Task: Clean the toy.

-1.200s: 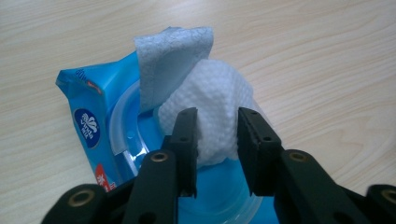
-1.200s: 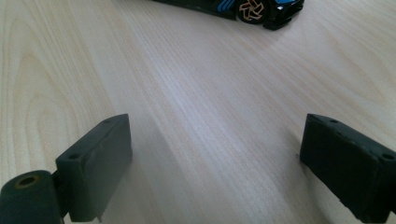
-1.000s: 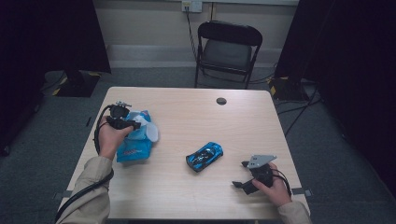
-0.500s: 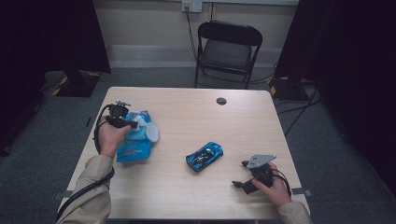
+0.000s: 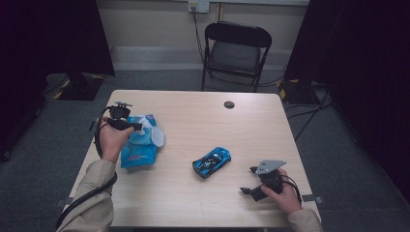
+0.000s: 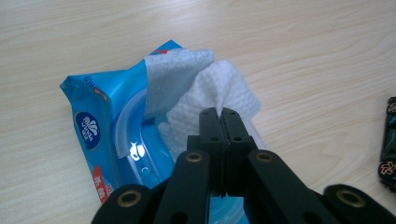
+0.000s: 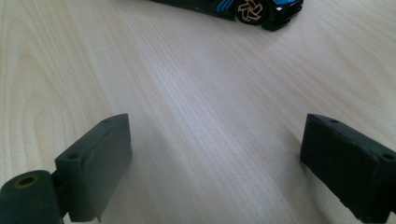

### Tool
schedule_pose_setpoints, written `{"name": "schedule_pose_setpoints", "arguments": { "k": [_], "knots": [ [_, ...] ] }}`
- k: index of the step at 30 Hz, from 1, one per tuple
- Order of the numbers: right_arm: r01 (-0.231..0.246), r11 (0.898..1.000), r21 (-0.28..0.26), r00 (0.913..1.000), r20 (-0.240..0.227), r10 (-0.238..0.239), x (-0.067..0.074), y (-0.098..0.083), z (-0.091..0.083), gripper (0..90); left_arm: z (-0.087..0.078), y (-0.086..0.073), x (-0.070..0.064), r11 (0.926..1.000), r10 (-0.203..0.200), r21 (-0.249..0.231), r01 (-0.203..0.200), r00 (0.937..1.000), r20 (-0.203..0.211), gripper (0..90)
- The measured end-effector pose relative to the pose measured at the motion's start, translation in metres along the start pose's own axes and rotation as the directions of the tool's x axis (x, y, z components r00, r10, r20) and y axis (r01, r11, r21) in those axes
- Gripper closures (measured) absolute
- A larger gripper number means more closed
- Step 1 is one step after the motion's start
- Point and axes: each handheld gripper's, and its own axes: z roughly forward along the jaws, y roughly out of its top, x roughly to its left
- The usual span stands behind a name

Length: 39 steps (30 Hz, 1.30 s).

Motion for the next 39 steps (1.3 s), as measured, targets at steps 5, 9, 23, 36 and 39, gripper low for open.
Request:
{"name": "schedule_pose_setpoints", "arguments": {
  "k": [5,9,23,36,39],
  "knots": [
    [-0.001,1.0,0.0,1.0,0.0,0.001,0.0,0.0,0.0,8.3,-0.009,0.005,-0.005,1.0,0.009,0.001,-0.009,0.9998,0.017,89.6],
    [0.0,1.0,0.0,1.0,0.0,0.0,0.0,0.0,0.0,8.3,-0.016,0.008,-0.007,0.9999,0.014,-0.008,-0.014,0.9997,0.019,89.6],
    [-0.001,1.0,0.0,1.0,0.0,0.001,0.0,0.0,0.0,8.3,-0.037,0.024,-0.017,0.9996,0.024,-0.015,-0.024,0.9989,0.041,89.6],
    [-0.001,1.0,-0.002,1.0,0.003,0.001,0.0,0.0,0.0,8.3,-0.053,0.04,-0.029,0.9993,0.03,-0.024,-0.028,0.9961,0.083,89.7],
    [-0.001,1.0,-0.002,1.0,0.003,0.001,0.0,0.0,0.0,8.3,-0.055,0.042,-0.034,0.9988,0.04,-0.03,-0.038,0.995,0.091,89.6]
  ]
}}
